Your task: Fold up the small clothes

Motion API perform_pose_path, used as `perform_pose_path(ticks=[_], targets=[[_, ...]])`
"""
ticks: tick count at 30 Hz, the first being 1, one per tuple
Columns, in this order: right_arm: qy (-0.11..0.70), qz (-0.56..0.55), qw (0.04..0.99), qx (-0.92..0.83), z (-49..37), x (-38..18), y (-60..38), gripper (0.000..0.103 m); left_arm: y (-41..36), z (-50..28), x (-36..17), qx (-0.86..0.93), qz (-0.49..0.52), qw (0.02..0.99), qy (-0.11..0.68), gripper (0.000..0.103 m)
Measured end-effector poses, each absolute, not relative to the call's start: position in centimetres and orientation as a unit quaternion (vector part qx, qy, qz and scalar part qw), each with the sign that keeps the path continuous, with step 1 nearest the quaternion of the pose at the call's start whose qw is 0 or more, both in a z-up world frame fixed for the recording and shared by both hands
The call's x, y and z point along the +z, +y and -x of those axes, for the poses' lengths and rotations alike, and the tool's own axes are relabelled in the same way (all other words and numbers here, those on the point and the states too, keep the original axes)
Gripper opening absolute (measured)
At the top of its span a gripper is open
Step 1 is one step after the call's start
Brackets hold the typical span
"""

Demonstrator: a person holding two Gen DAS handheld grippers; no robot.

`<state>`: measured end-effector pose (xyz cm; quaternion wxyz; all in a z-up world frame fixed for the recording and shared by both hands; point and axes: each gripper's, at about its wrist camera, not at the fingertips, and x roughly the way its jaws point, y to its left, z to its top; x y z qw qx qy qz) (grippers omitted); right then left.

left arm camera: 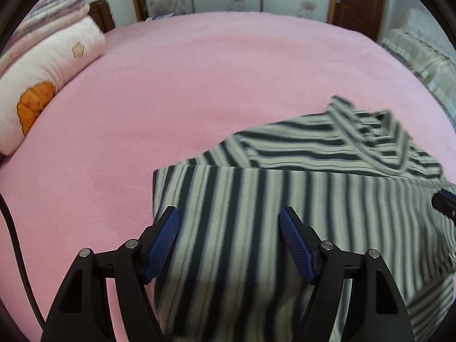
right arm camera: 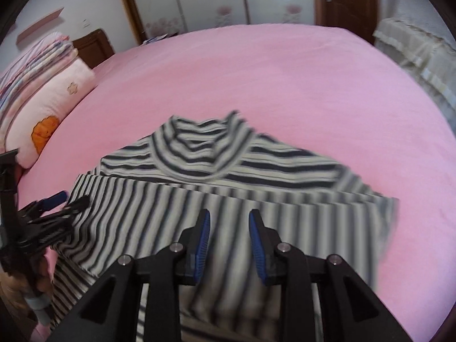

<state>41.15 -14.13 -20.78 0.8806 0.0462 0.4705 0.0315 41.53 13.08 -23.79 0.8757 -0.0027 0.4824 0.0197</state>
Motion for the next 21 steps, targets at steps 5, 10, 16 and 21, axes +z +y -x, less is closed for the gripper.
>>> perform_pose_path(ticks=[5,10,16,21], targets=[[0.487,0.007,0.873,-0.023,-42.1,-23.5,-16.2,0.028,14.7,-42.7,-24.8,0.018,0.013,0.875,0.484,0.074],[0.485,-0.029,0.870,-0.084,-40.3,-24.2,-24.3,0.013,16.6,-43.2,-25.6,0.016,0.023,0.875,0.484,0.088],[0.486,-0.060,0.867,-0.090,-38.6,-24.2,-28.1,0.000,17.7,-43.5,-26.4,0.022,0.044,0.877,0.478,0.094],[0.487,-0.052,0.867,-0.090,-38.6,-23.1,-26.6,0.000,16.5,-43.0,-25.2,0.035,0.027,0.877,0.478,0.094]])
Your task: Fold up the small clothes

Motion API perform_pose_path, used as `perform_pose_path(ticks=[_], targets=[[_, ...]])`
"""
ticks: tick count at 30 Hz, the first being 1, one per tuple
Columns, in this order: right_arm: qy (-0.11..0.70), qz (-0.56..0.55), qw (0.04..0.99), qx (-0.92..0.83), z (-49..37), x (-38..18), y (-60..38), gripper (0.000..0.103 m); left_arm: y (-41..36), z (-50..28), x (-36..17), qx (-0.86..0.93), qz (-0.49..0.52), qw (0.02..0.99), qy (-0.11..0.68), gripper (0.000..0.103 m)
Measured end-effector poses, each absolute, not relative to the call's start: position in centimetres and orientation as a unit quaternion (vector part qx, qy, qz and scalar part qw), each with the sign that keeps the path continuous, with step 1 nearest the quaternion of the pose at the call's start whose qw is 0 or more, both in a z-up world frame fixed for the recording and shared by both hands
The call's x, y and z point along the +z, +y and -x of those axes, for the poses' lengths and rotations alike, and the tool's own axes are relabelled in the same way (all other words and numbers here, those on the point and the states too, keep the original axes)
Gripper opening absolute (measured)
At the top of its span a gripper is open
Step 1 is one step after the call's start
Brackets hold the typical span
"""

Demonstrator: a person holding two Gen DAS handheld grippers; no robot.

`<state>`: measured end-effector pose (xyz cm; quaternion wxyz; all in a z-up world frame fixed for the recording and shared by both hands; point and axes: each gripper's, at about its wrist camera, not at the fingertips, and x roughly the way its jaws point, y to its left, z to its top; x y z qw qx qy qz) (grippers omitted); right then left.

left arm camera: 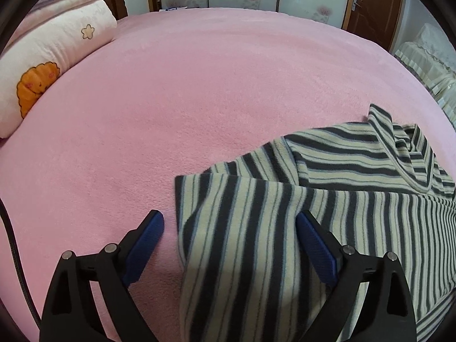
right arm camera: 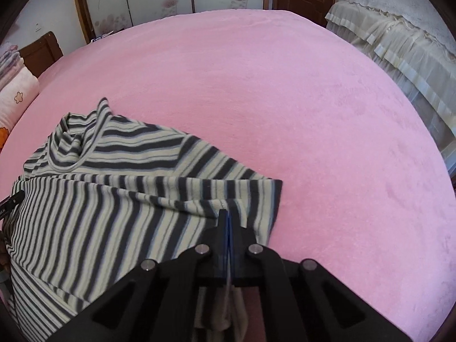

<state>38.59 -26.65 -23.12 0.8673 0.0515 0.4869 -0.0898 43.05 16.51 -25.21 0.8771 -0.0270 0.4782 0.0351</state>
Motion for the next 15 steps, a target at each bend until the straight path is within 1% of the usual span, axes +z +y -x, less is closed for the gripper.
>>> perform_pose_path(ticks=[2,10,15], targets=[[0.483,-0.065,0.869,-0.086,-38.1,-21.9,-26.5,0.003,16.3,-42.7,-23.9,0.043,0.016,0.880,0.473,0.093],[0.457,-0.077,0.883,-0.067,-33.5,-17.6,-25.8,0.004,16.3,-38.6,-18.3,0.026,0.007,0.899,0.437,0.093],[0.483,-0.081,0.869,-0.068,-30.0,-19.4,-25.4,0.004,16.3,-33.8,-17.6,0.022,0.002,0.896,0.444,0.093]])
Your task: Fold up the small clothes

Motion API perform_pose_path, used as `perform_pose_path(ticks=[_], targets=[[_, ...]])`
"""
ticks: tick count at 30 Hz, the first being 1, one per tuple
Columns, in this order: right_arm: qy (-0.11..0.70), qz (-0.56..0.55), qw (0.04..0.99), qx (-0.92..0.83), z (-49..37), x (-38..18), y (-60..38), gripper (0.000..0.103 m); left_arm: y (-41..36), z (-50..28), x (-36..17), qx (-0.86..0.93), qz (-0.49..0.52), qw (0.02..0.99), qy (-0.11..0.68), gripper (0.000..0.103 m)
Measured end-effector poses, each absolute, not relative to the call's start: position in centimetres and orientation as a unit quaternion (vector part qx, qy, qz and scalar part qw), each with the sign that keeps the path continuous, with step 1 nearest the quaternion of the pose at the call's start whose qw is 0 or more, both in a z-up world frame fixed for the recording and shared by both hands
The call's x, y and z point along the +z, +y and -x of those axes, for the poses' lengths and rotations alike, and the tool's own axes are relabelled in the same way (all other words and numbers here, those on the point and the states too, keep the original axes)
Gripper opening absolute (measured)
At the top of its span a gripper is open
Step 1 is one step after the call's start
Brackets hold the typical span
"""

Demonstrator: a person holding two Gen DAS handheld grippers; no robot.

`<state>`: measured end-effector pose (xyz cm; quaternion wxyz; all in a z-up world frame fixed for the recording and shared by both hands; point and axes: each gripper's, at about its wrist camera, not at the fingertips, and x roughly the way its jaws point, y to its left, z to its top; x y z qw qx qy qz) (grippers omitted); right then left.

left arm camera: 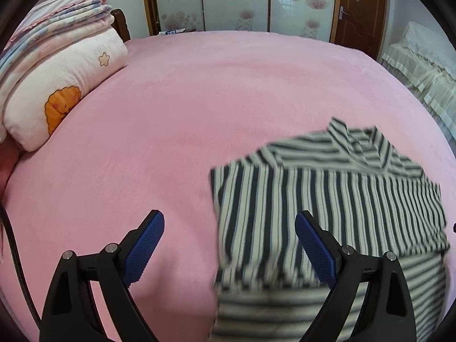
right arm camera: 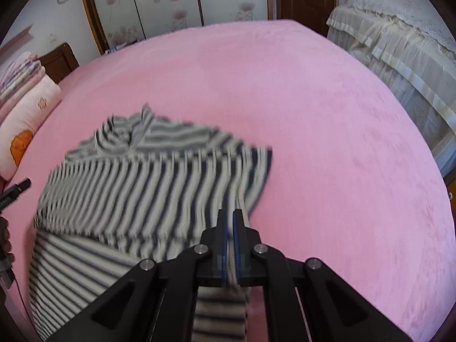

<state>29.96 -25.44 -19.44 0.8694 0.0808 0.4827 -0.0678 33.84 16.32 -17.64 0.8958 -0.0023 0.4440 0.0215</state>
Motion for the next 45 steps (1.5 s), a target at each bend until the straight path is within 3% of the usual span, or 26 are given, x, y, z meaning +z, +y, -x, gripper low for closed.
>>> perform_pose_path(ticks=[7,27,40,43,45], targets=[[0.475,-0.103,0.872,-0.059,-24.3,-18.6,-24.5,0.004,17.0,-26.8,-15.4,0.001,0.029,0.902,0.430,0.092],[0.354,-0.127,0.927,0.006,-9.3,-5.8,-21.5,0.004,14.5,-10.4,-4.3,-0.023,-0.019,0.936,0.351,0.093],[0.319,-0.098,0.942,0.035,-0.1,-7.6,-19.2,0.004,17.6,-3.0,-7.4,-0.004,0.015,0.931,0.365,0.093],[0.340,-0.087,0.934,0.058,0.9,-9.2,-18.5,0.004,18.1,-2.2,-9.3,-0.001,0.019,0.924,0.381,0.093],[0.362,-0.084,0.926,0.069,1.4,-10.5,-18.1,0.016,18.4,-1.8,-10.8,0.003,0.017,0.920,0.393,0.093]])
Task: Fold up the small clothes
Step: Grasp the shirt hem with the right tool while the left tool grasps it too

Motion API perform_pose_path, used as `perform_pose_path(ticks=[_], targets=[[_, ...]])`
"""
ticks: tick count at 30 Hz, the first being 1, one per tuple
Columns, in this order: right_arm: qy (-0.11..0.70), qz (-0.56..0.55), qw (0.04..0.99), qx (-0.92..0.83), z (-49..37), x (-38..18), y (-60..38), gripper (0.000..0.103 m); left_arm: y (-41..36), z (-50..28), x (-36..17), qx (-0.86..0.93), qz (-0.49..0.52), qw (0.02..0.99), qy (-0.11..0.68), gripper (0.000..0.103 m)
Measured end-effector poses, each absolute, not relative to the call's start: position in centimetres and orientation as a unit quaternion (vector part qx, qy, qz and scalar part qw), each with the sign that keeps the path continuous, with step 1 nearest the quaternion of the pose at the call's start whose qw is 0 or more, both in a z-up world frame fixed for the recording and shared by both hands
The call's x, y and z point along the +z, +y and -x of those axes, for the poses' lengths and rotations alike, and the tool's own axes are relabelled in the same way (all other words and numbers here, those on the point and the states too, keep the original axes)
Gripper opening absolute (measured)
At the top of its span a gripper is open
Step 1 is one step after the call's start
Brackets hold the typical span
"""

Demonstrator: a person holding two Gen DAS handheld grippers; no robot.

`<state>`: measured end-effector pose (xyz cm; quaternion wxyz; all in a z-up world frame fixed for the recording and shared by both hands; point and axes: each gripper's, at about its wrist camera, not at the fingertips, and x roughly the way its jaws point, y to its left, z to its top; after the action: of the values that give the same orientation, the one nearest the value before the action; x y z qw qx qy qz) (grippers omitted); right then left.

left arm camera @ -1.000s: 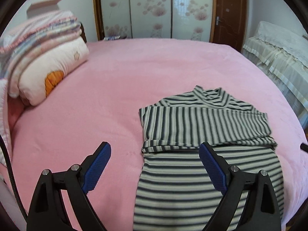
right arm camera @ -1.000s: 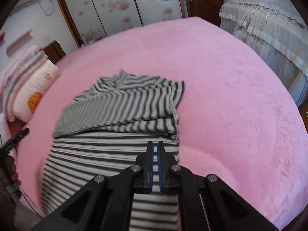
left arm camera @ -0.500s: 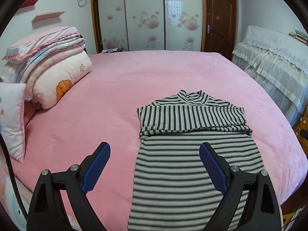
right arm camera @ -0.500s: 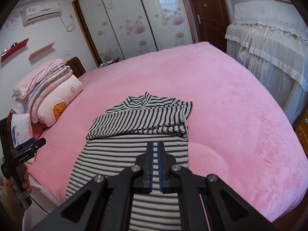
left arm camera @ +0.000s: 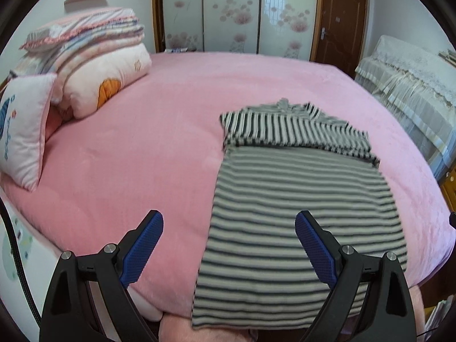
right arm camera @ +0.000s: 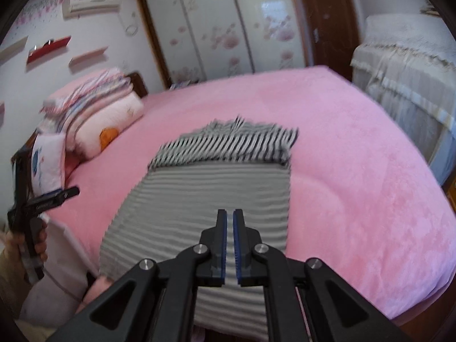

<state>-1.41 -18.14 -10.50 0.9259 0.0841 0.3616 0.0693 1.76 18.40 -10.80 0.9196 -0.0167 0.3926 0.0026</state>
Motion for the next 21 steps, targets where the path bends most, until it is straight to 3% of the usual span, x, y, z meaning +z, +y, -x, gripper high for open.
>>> perform_pose_path(ticks=[2,4,21], targets=[[0.367,-0.077,0.925,0.058,2.0,-11.4,-18.0,0.046,18.5,-1.2,-12.2,0.001,0.008,0.916,0.402,0.093],[0.367,-0.071,0.926,0.051,3.0,-12.4,-17.8,0.053,18.7,-0.6,-13.9,-0.001,-0.001,0.910,0.414,0.093],[0.501,-0.043,0.863,0.043,5.4,-23.1,-19.0,0.052,22.8,1.5,-24.1,-0.047,0.010,0.845,0.533,0.093]])
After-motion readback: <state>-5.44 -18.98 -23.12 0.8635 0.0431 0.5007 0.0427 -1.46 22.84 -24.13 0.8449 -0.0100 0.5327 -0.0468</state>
